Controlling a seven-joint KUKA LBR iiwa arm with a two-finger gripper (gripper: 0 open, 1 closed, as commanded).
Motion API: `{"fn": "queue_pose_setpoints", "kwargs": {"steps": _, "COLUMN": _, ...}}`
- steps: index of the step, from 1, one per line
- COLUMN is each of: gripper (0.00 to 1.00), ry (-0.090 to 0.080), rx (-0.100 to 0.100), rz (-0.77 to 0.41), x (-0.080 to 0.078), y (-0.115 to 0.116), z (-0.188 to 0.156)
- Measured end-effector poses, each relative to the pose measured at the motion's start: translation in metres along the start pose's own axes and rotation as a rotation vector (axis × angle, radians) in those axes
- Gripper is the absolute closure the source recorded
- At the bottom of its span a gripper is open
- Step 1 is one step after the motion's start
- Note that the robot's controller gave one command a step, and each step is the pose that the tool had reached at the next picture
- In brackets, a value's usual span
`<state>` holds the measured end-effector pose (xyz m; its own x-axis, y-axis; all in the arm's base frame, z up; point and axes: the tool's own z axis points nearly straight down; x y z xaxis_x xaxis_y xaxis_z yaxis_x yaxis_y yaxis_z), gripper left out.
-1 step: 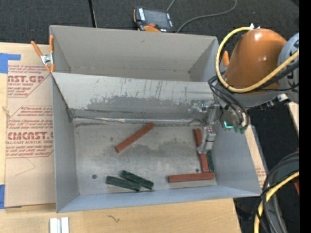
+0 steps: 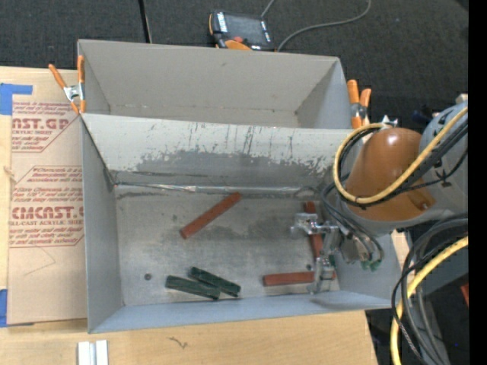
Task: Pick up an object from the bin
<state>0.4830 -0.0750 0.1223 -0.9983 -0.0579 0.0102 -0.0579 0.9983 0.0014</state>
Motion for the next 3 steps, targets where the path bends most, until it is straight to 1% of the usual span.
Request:
{"fn": "queue_pose_setpoints", "kwargs": {"steps": 1, "gripper": 0.00, "ry": -0.015, "rx": 0.002, "rz": -0.065, "x": -0.004, "y": 0.003, "z": 0.054}}
{"fn": "queue_pose_setpoints", "kwargs": {"steps": 2, "gripper": 1.00, "ry": -0.009, "rx": 0.002, "rz": -0.066, "x": -0.003, "y": 0.003, "z": 0.053}}
{"fn": "queue_pose_setpoints", "kwargs": {"steps": 3, "gripper": 1.00, "ry": -0.020, "rx": 0.006, "rz": -0.125, "x": -0.036, "y": -0.032, "z": -0.094}}
